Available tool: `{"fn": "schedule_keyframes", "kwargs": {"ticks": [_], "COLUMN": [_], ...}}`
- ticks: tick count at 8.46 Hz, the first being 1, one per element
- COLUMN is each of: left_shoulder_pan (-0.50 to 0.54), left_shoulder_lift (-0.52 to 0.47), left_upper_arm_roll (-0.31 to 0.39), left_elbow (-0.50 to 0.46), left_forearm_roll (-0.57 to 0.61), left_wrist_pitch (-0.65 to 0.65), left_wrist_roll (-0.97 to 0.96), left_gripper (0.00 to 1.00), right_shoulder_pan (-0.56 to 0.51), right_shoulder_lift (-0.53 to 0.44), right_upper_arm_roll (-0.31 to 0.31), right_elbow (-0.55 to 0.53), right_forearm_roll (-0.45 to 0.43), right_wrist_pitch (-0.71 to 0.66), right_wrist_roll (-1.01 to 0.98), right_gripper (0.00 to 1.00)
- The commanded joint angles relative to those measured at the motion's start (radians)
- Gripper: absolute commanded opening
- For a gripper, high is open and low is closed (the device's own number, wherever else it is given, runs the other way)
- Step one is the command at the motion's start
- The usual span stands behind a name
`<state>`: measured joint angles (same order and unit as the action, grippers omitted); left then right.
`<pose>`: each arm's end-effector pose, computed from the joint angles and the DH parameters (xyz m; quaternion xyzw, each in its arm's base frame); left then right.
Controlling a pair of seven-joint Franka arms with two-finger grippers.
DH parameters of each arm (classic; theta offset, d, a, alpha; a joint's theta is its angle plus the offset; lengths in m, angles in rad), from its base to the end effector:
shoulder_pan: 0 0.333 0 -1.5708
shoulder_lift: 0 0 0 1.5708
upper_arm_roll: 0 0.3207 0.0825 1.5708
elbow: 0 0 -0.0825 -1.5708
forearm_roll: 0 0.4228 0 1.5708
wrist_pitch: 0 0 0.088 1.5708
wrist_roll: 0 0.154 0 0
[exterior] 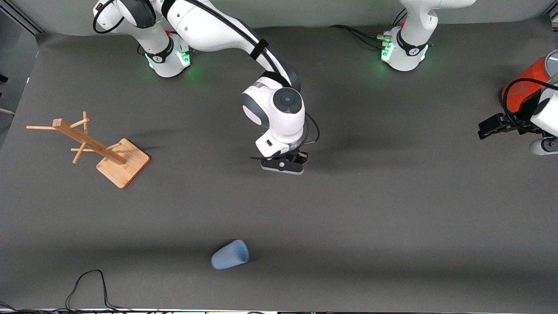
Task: Rotate and upright cup with both arms
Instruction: 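Open the right gripper and withdraw it from the cup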
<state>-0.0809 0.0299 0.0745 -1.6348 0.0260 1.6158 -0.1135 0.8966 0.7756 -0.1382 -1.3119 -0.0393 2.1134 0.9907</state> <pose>0.6011 -0.0004 0.5356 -0.9982 -0.0526 0.0235 0.0155 0.5581 0.5513 0.2201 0.9941 -0.0856 0.0602 0.0293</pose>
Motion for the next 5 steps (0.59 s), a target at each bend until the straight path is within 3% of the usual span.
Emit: {"fn": "schedule_keyframes", "kwargs": {"ticks": [1,2,5], "left_shoulder_pan": [0.001,0.001,0.001], "left_shoulder_lift": [0.007,0.007,0.007], "left_upper_arm_roll": [-0.001,-0.001,-0.001], "left_elbow": [0.010,0.010,0.010], "left_forearm_roll": [-0.001,-0.002,-0.002], "left_wrist_pitch": [-0.024,-0.024,-0.025], "left_wrist_roll": [-0.012,-0.014,-0.014], "left_gripper": [1.00,1.00,1.00], "right_shoulder_pan": [-0.013,-0.022,-0.097], "right_shoulder_lift": [-0.022,-0.036,-0.117], "right_upper_arm_roll": [-0.009,-0.009,-0.011], "right_elbow": [0.008,0.006,-0.042], "right_forearm_roll": [-0.011,-0.013,-0.010], "right_wrist_pitch": [-0.062,-0.090,-0.151], "right_wrist_roll": [-0.076,-0.099,-0.200], "right_gripper": [0.59,1.00,1.00]}}
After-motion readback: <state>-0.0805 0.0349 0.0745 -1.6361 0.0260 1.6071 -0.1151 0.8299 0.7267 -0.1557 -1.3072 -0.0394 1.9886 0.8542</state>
